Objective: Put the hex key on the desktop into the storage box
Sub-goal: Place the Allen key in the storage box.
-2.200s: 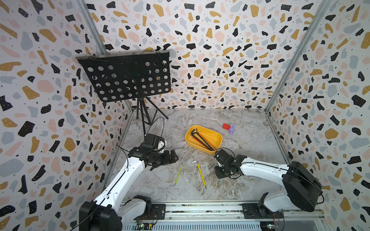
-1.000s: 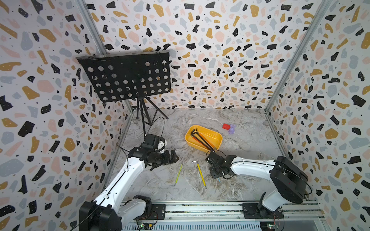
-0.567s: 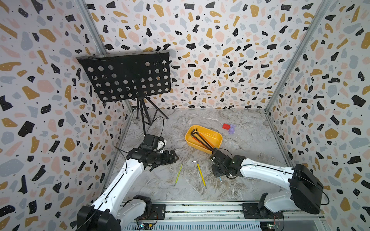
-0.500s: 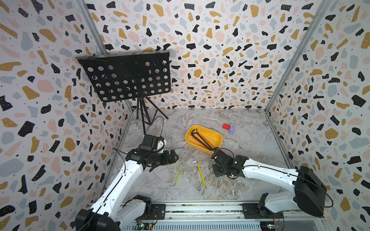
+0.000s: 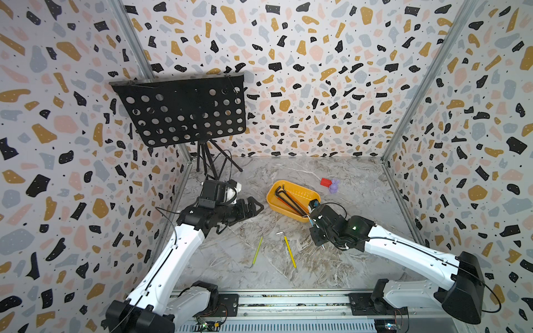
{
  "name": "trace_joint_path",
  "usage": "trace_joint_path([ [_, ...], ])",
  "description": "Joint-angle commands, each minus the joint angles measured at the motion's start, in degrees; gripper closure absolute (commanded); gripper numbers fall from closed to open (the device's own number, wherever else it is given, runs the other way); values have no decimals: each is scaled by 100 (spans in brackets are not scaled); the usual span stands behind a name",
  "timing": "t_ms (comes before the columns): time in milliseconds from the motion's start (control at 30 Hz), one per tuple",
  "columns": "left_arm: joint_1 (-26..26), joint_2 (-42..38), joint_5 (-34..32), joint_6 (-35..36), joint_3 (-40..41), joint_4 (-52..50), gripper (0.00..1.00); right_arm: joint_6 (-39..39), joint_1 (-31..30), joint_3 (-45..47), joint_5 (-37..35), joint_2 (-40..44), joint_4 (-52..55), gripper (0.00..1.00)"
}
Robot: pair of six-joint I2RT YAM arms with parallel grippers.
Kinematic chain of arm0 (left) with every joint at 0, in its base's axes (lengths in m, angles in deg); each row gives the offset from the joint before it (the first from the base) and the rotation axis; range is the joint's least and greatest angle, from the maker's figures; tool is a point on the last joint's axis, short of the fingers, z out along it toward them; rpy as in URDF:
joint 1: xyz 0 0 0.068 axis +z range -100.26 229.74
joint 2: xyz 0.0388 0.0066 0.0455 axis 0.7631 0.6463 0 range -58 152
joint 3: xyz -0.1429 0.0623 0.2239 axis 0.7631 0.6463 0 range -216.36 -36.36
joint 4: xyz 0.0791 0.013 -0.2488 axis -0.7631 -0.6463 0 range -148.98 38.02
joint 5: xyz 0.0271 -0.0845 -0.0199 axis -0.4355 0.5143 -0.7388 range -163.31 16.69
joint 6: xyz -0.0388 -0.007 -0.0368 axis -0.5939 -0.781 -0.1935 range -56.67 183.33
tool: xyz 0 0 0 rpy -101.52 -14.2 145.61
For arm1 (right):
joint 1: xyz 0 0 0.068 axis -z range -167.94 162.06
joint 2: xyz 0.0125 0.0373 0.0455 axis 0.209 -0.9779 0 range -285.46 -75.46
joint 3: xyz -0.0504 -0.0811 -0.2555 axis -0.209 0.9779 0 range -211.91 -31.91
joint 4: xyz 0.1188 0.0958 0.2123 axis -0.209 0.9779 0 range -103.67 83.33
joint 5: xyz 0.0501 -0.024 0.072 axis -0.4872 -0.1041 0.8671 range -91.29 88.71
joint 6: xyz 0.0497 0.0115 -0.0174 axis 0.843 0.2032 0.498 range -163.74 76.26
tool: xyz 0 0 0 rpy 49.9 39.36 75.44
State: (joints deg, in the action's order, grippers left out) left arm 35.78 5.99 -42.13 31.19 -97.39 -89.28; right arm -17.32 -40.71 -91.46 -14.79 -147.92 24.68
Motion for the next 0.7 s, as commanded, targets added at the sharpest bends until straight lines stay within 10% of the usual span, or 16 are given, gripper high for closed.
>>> trace_joint_path([
  [0, -13, 453, 58, 222, -529, 316, 0, -509, 353, -521, 235, -294, 235, 100],
  [667, 200, 2186, 555, 17, -820, 1340, 0, -1847, 1633, -3411, 1482, -3497, -103, 100],
])
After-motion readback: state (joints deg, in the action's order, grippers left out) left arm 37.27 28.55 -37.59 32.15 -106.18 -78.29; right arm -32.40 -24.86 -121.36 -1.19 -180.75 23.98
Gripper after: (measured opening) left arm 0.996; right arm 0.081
